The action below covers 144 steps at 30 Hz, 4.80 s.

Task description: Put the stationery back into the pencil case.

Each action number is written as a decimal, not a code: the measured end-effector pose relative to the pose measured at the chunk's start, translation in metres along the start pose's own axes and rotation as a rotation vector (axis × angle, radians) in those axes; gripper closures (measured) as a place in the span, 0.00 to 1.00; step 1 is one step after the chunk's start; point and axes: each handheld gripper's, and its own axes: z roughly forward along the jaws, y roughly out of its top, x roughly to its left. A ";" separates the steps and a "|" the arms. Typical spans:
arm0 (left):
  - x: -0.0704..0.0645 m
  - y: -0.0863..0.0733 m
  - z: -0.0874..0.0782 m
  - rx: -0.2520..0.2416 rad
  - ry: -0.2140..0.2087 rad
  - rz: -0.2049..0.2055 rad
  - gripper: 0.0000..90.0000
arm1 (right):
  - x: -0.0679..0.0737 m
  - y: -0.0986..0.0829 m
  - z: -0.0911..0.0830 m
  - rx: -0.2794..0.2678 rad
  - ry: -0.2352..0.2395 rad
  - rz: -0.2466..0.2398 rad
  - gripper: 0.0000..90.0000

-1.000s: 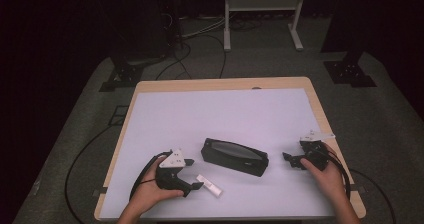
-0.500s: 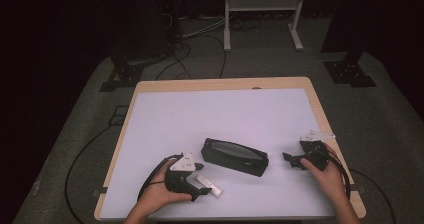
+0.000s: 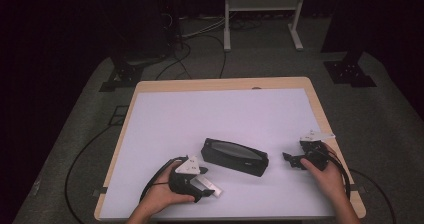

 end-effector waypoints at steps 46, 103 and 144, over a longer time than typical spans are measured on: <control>-0.003 0.035 0.012 0.257 -0.002 0.144 0.64 | 0.000 0.000 0.000 0.000 0.002 0.003 0.13; 0.000 0.040 -0.012 0.176 -0.040 0.055 0.77 | 0.000 0.000 0.000 0.000 0.002 0.003 0.13; 0.015 0.058 -0.062 -0.021 -0.021 0.024 0.77 | 0.000 0.000 0.000 0.001 0.002 0.003 0.13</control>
